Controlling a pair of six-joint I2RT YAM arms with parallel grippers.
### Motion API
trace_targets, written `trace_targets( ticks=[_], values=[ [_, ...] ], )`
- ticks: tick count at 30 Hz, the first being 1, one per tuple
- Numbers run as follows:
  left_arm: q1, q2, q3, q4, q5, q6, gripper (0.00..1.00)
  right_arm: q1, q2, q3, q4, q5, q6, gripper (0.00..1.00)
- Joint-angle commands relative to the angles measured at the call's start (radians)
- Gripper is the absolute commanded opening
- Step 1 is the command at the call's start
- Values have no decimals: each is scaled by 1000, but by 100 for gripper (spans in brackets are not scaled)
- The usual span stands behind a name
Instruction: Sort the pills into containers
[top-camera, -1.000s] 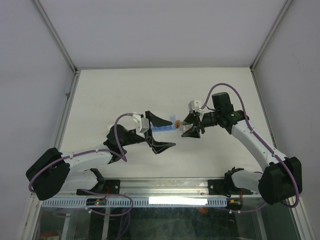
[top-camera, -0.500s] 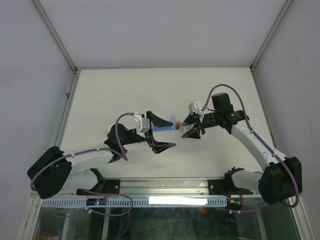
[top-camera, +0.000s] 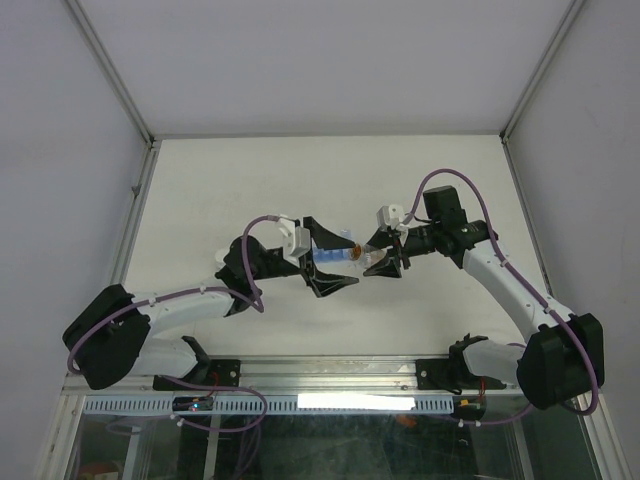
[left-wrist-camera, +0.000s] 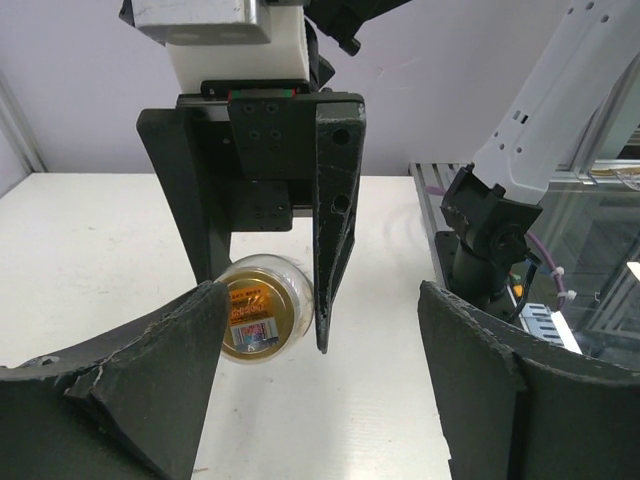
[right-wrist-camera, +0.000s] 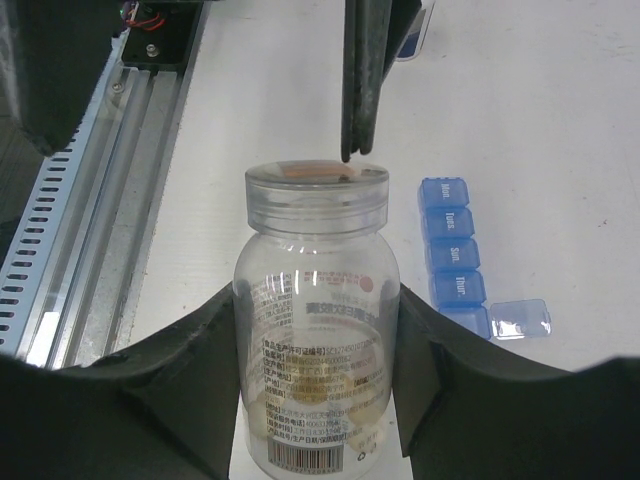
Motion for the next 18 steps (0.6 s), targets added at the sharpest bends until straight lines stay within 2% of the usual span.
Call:
trace_targets(
  ticks=[1,12,18],
  values=[
    [13,28,60,-24,9,35,77,7,-17,10,4,-42,-27,0],
    [21,59,95,-81,-56,39,70,10,-18,10,2,-40,-32,0],
    [23,75,104,-104,-41,33,63,9,-17,9,1,-40,-32,0]
  ],
)
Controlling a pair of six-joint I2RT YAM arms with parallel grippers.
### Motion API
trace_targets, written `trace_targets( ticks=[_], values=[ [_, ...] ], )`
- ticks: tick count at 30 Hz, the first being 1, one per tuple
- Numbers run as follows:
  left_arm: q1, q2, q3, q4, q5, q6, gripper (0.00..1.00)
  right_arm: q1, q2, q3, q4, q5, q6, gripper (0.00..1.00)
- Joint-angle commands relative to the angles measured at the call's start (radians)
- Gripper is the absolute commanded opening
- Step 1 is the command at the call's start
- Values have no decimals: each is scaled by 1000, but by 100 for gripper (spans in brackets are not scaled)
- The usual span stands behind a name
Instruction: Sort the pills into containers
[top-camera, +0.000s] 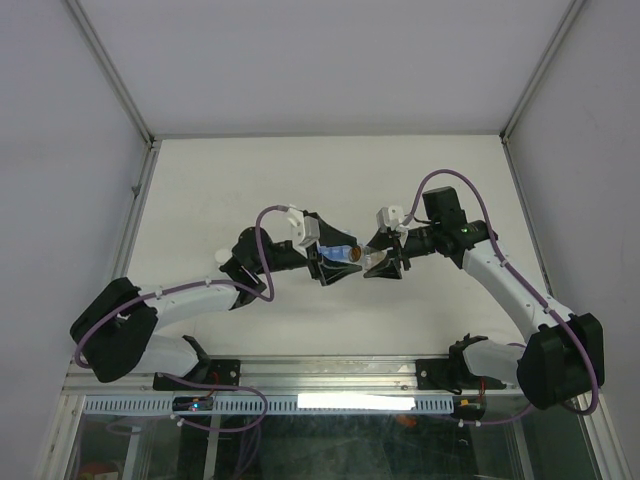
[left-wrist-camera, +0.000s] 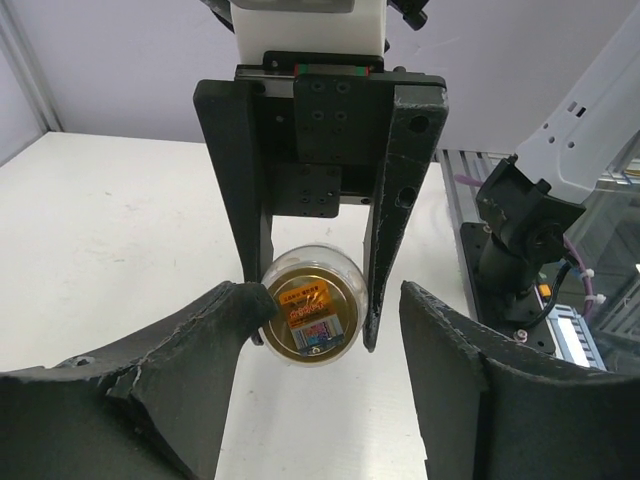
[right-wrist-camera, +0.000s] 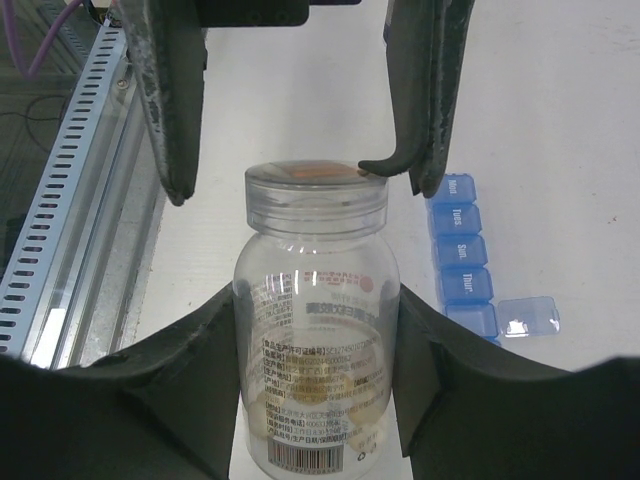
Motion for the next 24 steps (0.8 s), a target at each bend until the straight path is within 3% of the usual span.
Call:
trace_targets(
  ticks=[1,8,11,15,17,21,24],
  values=[
    [11,16,41,-17,1,21,62,7,-16,11,18,-41,-21,0],
    [11,34,62,-42,12,-1,47,8,-18,11,18,-39,-21,0],
    [11,38,70,-62,1,-22,31,8,-18,11,19,-38,-21,0],
    [10,30,75,-92,-41,-126,1,9,-17,12,27,-16,-9,0],
    [3,9,70,-132,-148,-224,0,7,-17,13,49,8,26,0],
    [-77,-33,40,-210,-490,-493,0,8,-7,14,95,37,94,0],
    [-135,-36,6,-174,-609,-575,0,8,2,19,100,53,110,0]
  ],
)
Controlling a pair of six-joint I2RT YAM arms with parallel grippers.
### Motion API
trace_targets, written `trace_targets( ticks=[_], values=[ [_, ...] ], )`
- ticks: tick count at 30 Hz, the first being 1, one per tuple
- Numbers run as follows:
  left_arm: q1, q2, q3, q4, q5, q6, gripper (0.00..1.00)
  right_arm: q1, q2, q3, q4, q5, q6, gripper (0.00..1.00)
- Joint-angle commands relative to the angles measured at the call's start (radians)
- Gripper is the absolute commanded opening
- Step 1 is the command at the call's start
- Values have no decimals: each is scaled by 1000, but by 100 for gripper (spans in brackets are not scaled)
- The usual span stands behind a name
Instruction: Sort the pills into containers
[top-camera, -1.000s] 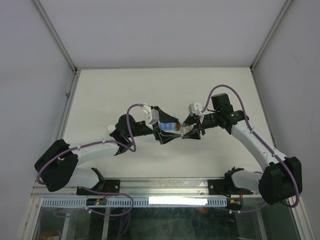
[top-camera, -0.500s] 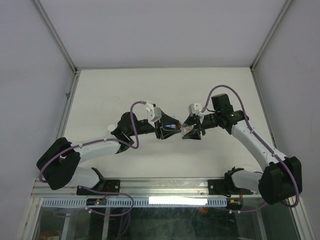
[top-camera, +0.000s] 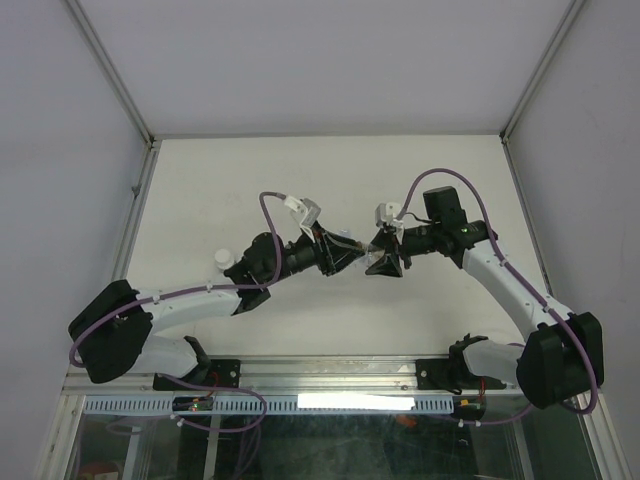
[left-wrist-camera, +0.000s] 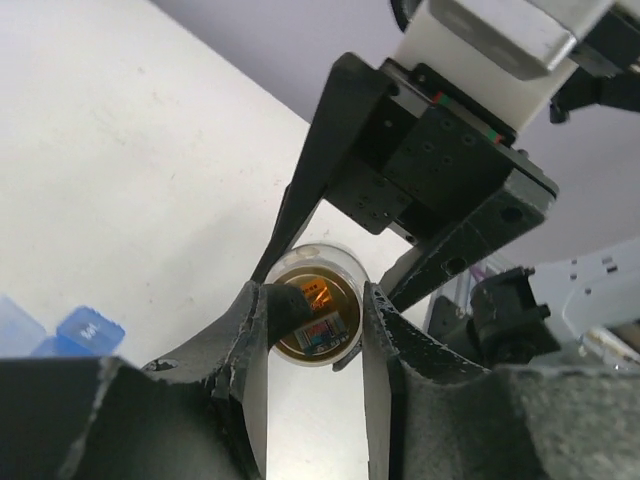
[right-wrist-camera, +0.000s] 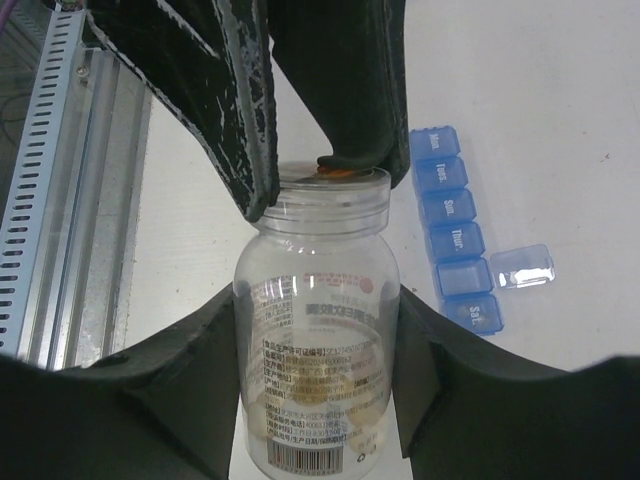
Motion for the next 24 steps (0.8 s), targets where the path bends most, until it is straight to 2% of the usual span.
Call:
trace_targets(
  ticks=[1,3,4,8,9,12,15,18,21,24],
  values=[
    [-69,-29,-42,29,-287,-245,0,13,0,24,80,-36,34,0],
    [-70,-44,-64,73,-296,-256,0,11,-3,25,81,-35,37,0],
    [-70,-57,-68,82,-288,-249,7,11,-4,23,81,-36,38,0],
    [-70,-131,-115,157,-242,-200,61,10,-8,24,80,-43,37,0],
    [-70,-157,-132,166,-242,-172,72,10,-10,23,79,-46,36,0],
    [-69,-227,-188,167,-282,-68,97,10,-13,24,73,-53,29,0],
    [-63,-272,-245,183,-265,61,99,10,-13,23,64,-60,17,0],
    [-49,-280,-272,218,-150,214,99,11,-11,22,49,-74,-6,0],
    [-34,-249,-231,191,-7,346,99,11,-10,22,35,-92,-30,0],
    [-7,-179,-165,145,46,366,99,11,-9,21,24,-100,-55,0]
  ],
)
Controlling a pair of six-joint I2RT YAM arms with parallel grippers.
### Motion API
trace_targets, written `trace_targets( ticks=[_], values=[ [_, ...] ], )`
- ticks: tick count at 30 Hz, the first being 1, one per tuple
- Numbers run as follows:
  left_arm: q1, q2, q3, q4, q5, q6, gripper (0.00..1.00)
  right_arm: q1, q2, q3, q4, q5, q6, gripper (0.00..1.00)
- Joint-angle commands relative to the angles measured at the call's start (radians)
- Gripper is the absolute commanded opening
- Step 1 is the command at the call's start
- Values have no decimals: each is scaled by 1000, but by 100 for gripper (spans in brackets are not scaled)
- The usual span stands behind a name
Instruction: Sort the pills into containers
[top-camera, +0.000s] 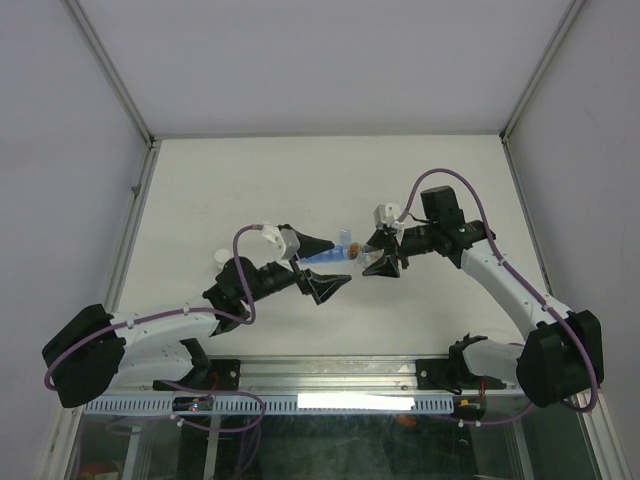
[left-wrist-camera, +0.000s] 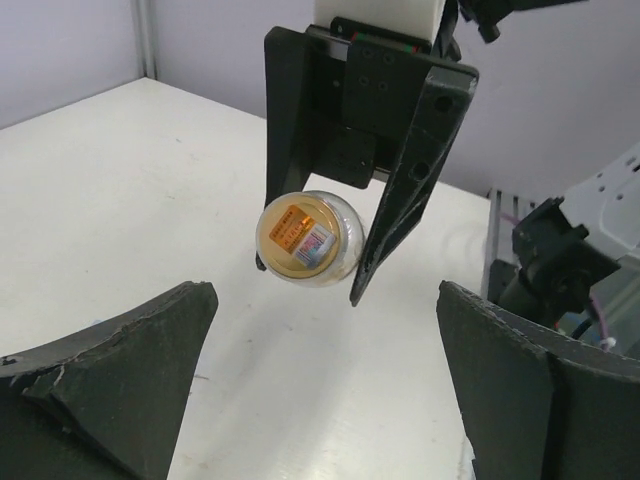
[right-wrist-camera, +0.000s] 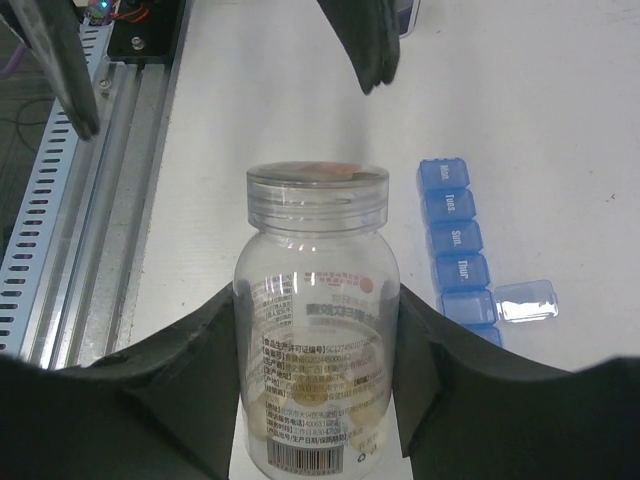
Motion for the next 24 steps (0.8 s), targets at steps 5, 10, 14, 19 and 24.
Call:
trace_targets(
  ticks=[5,10,14,19,24],
  values=[
    [83,191,146,61,216,57,94,-1,-17,17,-11,-62,-70,0],
    [107,240,177,87,236,-5,83,-1,-12,16,-12,-64,-75,0],
    [117,260,186,110,257,-38,76,-1,-12,17,-15,-64,-76,0],
    [118,266,195,122,269,-60,75,-1,-11,16,-14,-63,-77,0],
    [118,272,214,107,252,-68,68,-1,-10,17,-17,-62,-77,0]
  ],
)
